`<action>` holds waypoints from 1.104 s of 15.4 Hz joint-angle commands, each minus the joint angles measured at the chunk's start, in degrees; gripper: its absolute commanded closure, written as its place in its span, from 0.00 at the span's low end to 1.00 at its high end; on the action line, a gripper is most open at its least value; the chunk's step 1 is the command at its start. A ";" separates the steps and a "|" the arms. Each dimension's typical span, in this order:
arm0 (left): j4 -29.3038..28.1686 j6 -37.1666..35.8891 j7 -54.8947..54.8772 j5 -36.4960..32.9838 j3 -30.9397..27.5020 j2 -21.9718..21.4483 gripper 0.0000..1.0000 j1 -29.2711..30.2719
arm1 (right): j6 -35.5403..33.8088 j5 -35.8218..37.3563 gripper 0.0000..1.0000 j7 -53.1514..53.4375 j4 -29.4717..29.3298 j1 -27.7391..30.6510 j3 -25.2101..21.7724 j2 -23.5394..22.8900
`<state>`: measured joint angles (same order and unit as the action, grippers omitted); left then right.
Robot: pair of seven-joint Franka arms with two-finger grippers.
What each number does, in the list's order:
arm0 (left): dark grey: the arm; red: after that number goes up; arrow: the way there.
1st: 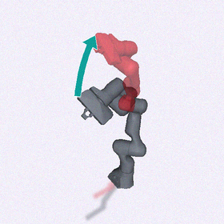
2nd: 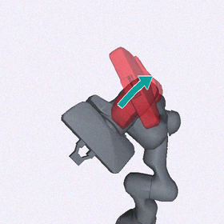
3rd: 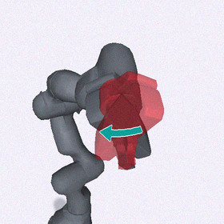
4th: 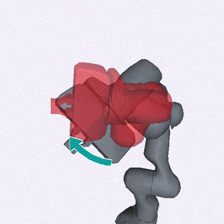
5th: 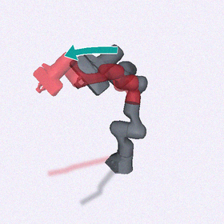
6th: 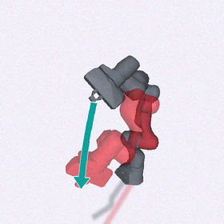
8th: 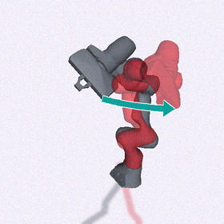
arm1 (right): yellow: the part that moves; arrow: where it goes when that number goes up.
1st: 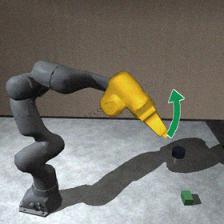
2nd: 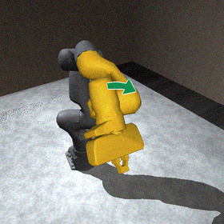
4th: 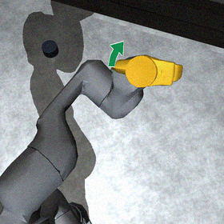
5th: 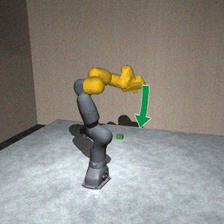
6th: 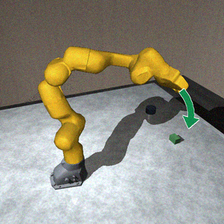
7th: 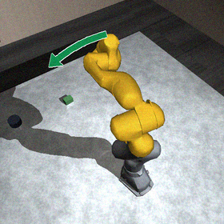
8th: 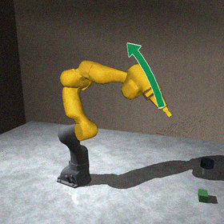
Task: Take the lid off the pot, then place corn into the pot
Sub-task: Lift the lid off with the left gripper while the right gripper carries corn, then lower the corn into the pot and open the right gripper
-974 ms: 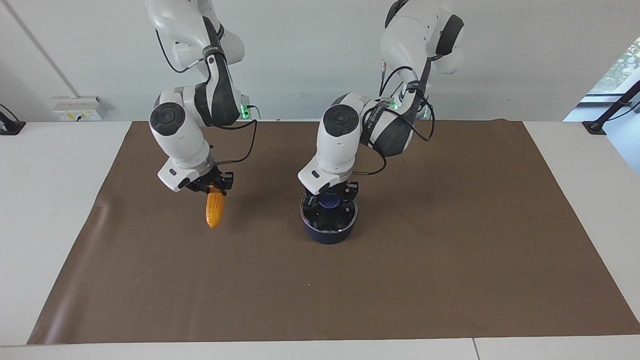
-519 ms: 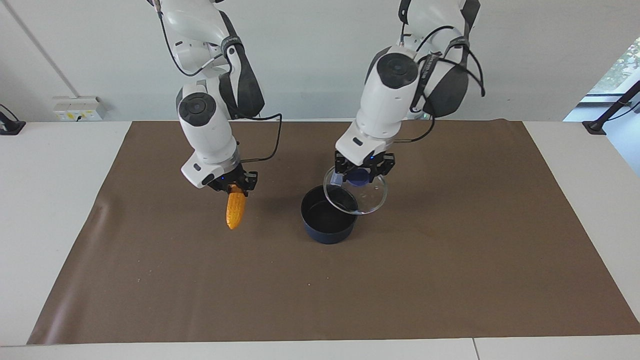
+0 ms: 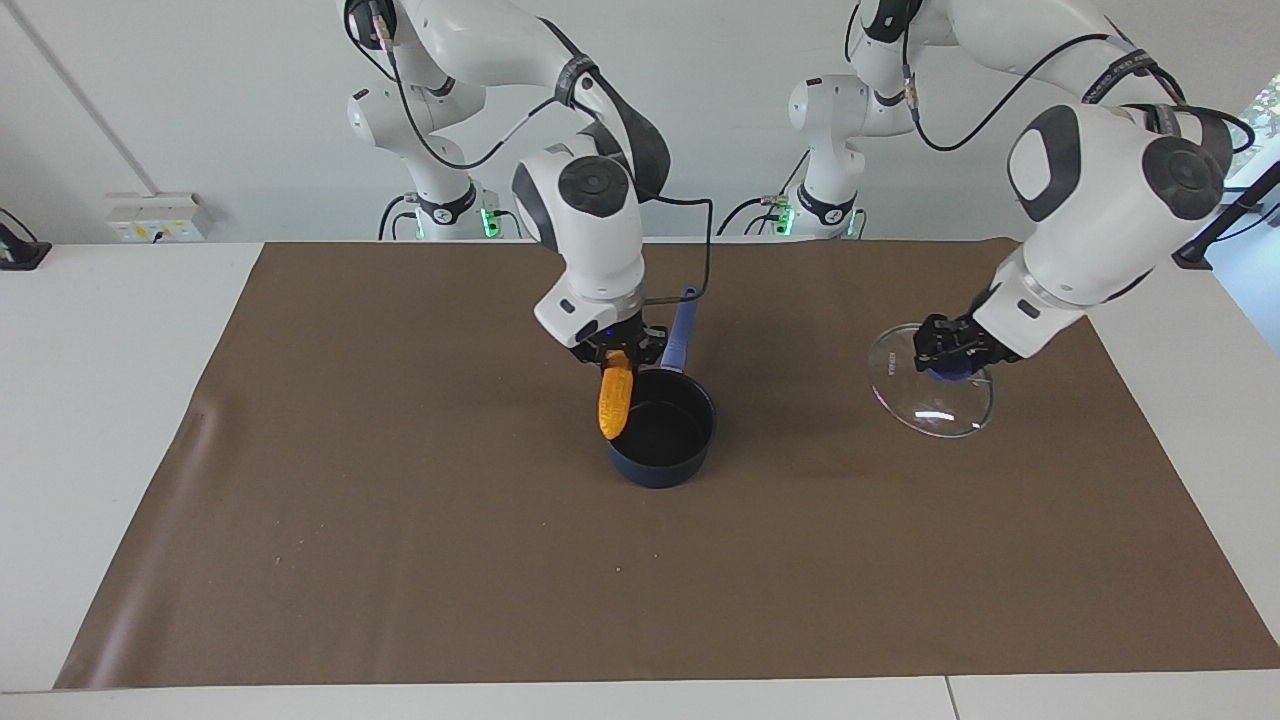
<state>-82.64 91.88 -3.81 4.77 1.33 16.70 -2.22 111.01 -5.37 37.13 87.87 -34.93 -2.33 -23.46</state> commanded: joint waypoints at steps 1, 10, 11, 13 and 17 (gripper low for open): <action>-16.54 11.79 -6.62 0.42 0.34 -6.76 1.00 3.53 | 3.75 -0.34 1.00 2.50 -3.59 -1.98 -0.13 -4.57; -29.14 24.73 -14.56 -1.96 0.25 -6.86 1.00 5.65 | 6.67 -0.60 1.00 2.60 0.28 -2.42 -0.05 -4.84; -30.02 26.05 -14.56 -2.31 0.17 -6.86 1.00 5.65 | 6.85 -0.61 0.94 2.60 0.72 -2.42 -0.04 -4.75; -31.17 28.25 -14.56 -3.36 0.25 -6.77 1.00 5.65 | 5.54 0.09 0.00 2.68 0.55 -2.86 -0.22 -4.40; -33.63 32.12 -14.39 -3.98 0.25 -6.51 1.00 5.65 | -1.14 1.41 0.00 2.16 -4.89 0.29 -0.92 -3.44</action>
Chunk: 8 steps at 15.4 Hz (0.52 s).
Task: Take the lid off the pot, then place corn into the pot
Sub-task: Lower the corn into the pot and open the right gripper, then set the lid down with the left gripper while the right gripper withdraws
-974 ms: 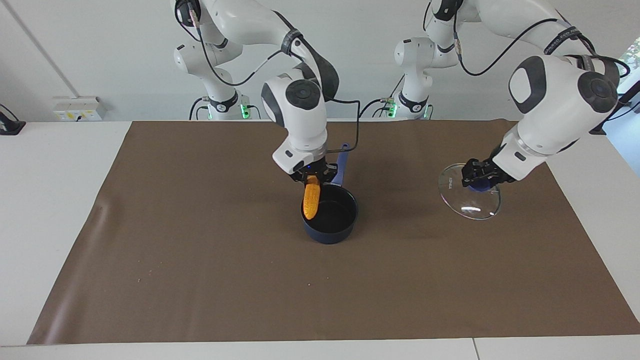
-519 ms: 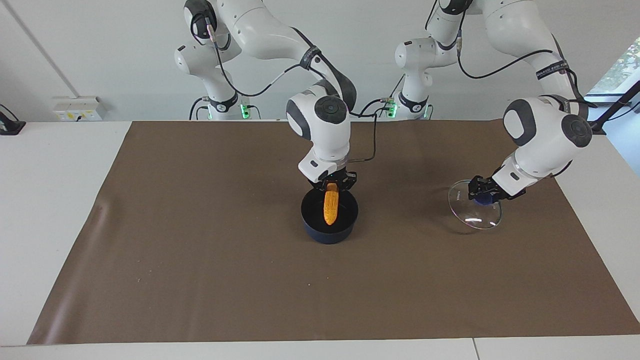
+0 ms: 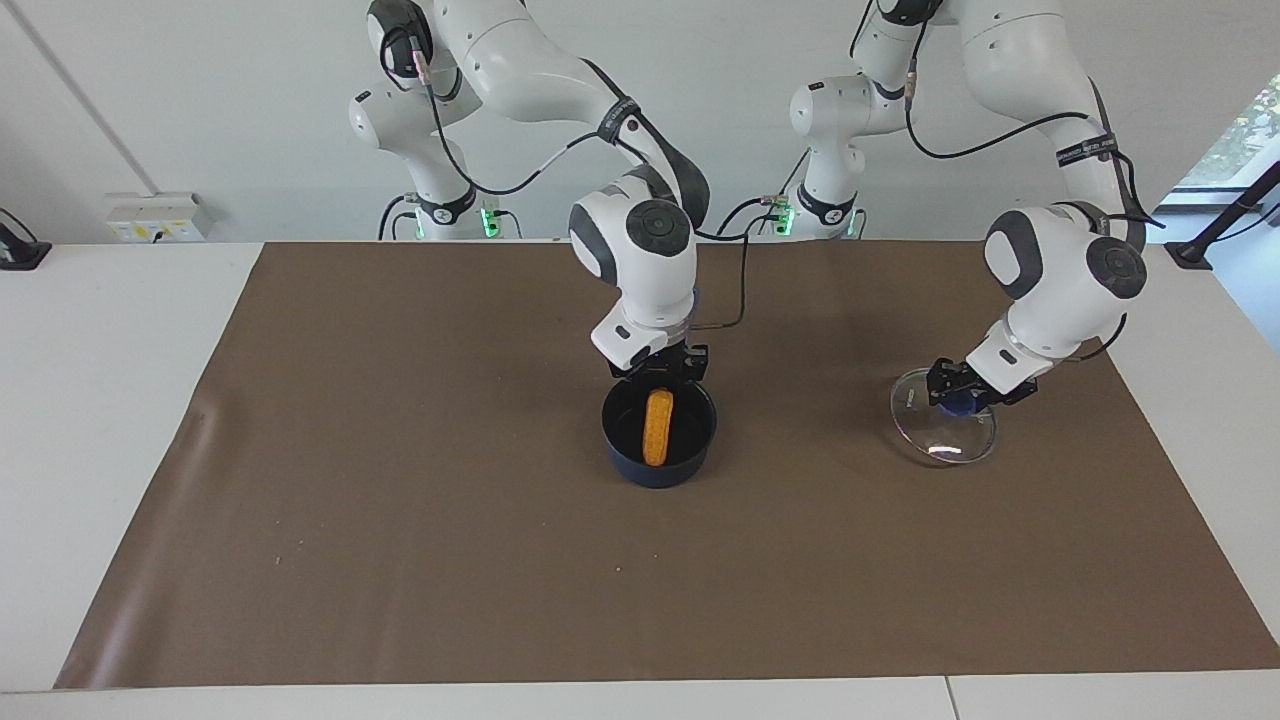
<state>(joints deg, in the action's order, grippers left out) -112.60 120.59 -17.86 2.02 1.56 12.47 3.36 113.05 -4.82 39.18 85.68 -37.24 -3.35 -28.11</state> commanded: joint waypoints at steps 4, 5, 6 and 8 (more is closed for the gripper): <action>-4.91 4.21 0.81 -1.49 -0.07 -2.45 1.00 -0.19 | -11.77 5.08 0.00 -8.72 -2.45 11.55 0.09 8.58; -5.26 4.30 1.51 -1.58 -0.07 -2.53 1.00 -0.19 | -15.02 5.09 0.00 -13.73 -2.54 14.53 0.09 11.12; -5.26 4.22 1.78 -1.49 -0.07 -2.62 1.00 -0.19 | -17.14 5.09 0.00 -16.82 -2.63 16.56 0.09 12.80; -5.70 4.21 4.31 -1.49 -0.07 -2.71 1.00 -0.28 | -22.06 5.26 0.00 -21.58 -2.71 20.78 -0.08 17.10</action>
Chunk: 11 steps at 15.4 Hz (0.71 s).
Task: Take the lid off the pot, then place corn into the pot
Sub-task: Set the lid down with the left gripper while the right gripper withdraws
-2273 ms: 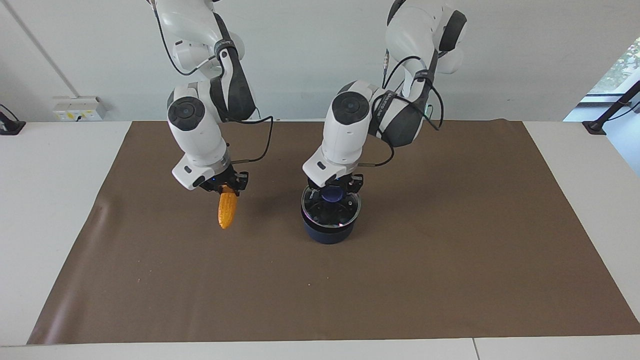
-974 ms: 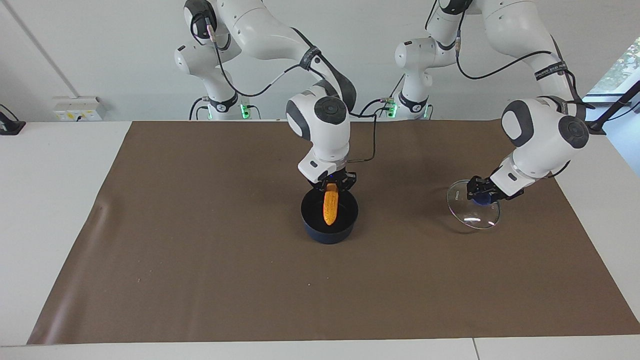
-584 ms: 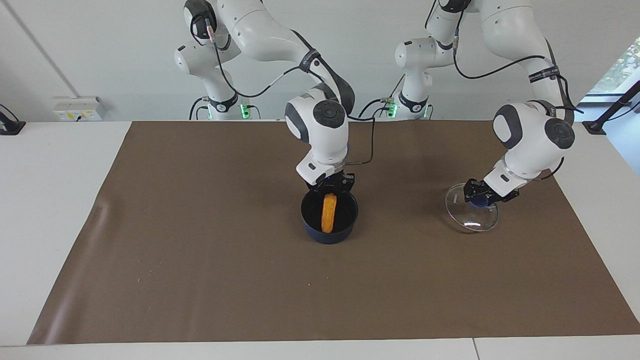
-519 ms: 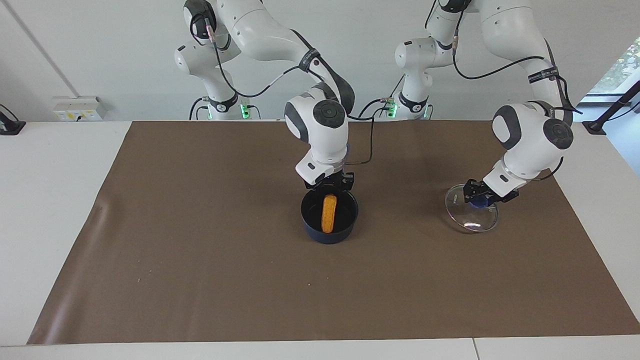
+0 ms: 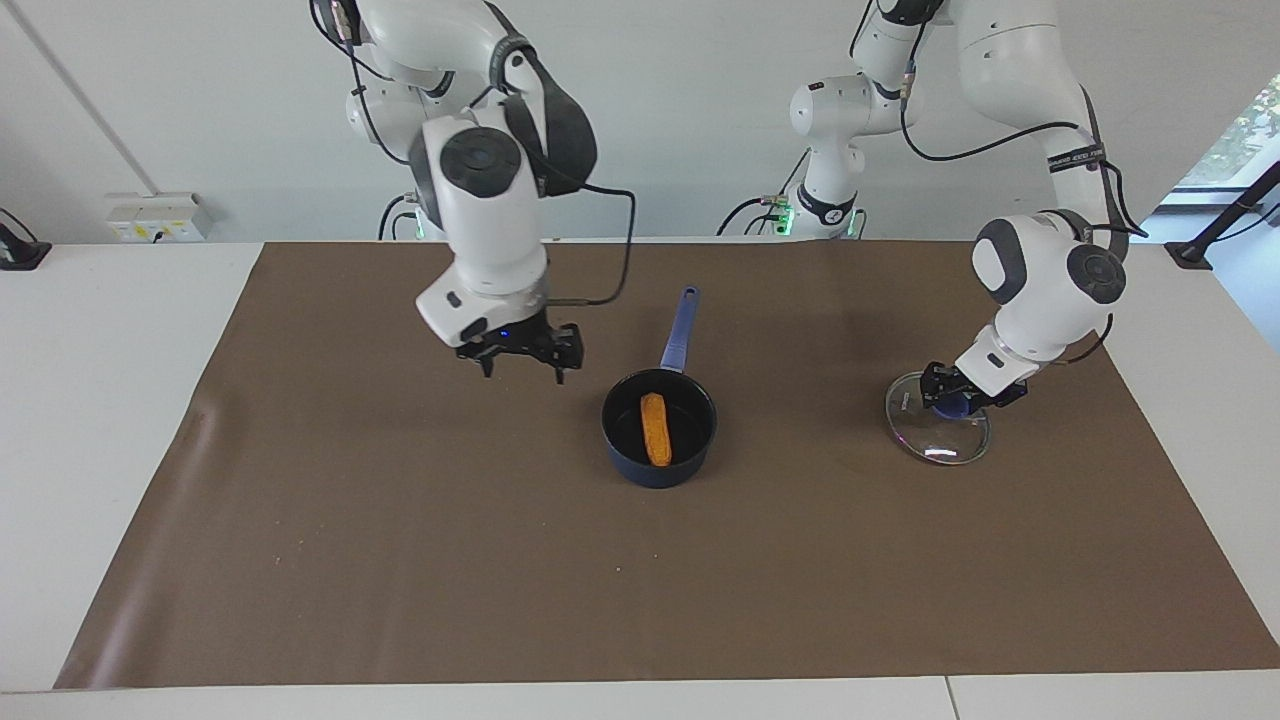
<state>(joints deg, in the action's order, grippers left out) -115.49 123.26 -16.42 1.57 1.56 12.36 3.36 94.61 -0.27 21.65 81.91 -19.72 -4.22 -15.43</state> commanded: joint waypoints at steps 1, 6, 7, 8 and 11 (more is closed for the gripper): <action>-2.81 1.63 3.84 -1.13 -0.06 -2.61 1.00 -0.37 | -5.90 0.71 0.00 -6.51 1.14 5.64 0.88 6.53; -1.85 1.54 3.59 -1.65 0.02 -2.35 0.00 -0.19 | -13.30 0.62 0.00 -19.26 4.91 14.79 0.80 13.39; -1.33 1.54 3.50 -1.74 0.02 -2.17 0.00 -0.11 | -13.22 0.62 0.00 -19.45 6.84 15.32 0.80 14.27; -0.54 0.93 3.50 -1.74 0.02 -2.08 0.00 -0.19 | -13.14 0.62 0.00 -19.54 8.68 15.76 0.80 15.68; 1.40 -0.30 3.68 -1.74 0.02 -2.26 0.00 -0.63 | -12.43 0.62 0.00 -21.20 11.43 17.26 1.15 17.36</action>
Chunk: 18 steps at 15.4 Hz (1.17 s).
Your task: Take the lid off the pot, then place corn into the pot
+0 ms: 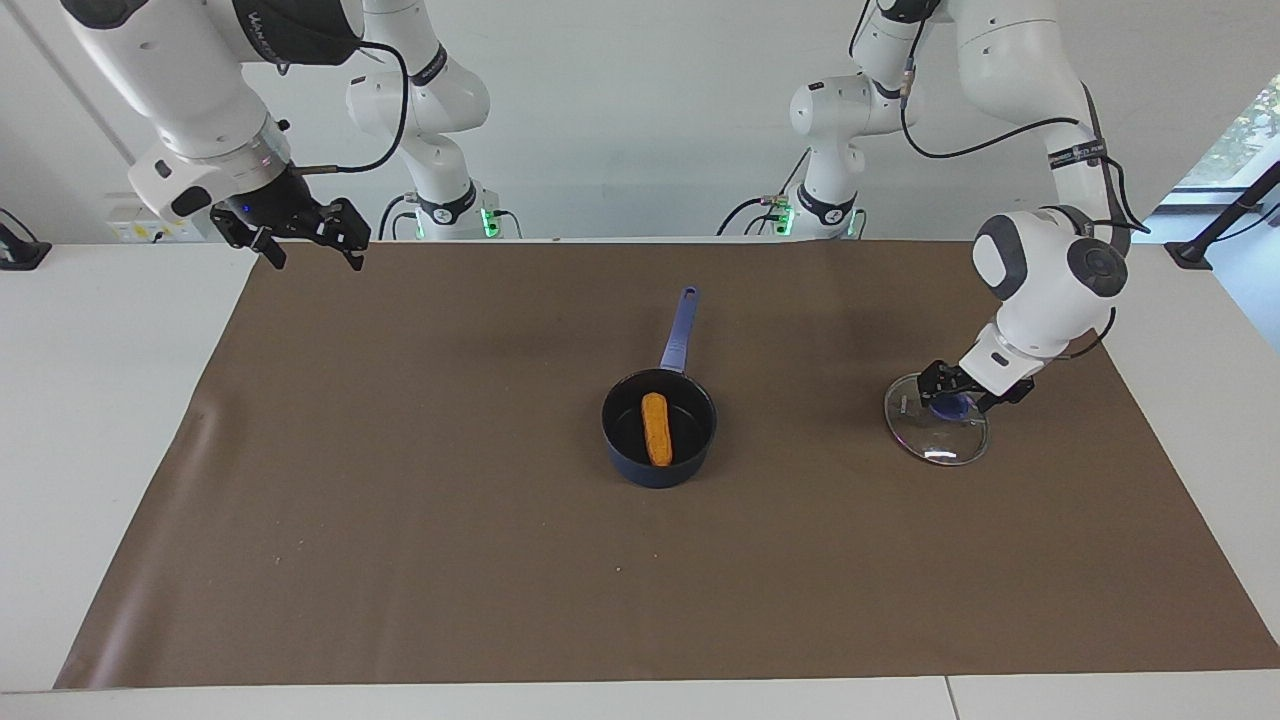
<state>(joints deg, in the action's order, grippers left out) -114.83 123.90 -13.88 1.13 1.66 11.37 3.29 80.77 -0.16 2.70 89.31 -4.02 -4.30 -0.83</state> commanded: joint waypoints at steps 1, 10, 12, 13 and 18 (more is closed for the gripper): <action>1.79 -1.90 1.14 -1.31 0.00 -1.35 0.00 -0.74 | 1.84 0.52 0.00 -3.48 3.76 1.73 1.31 2.68; 15.16 -22.45 12.91 -1.31 0.53 -7.30 0.00 -1.62 | 4.22 2.01 0.00 -4.10 2.97 3.66 1.75 2.32; 15.07 -27.28 12.91 -1.31 0.71 -11.09 0.00 -1.71 | 4.13 1.92 0.00 -4.10 2.88 3.75 1.75 2.32; 15.07 -29.48 12.91 -1.31 0.71 -12.50 0.00 -1.71 | 3.78 2.01 0.00 -4.10 2.62 3.67 1.75 2.15; 11.66 -31.89 12.83 -1.31 -3.86 -15.94 0.00 -7.95 | 0.72 2.45 0.00 -4.10 -0.61 3.66 1.92 -0.74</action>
<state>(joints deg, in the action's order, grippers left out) -99.70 91.54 -1.93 1.04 -0.03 -3.40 -1.81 83.42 1.42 -0.16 91.17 -1.36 -3.33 0.35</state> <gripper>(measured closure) 0.000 0.000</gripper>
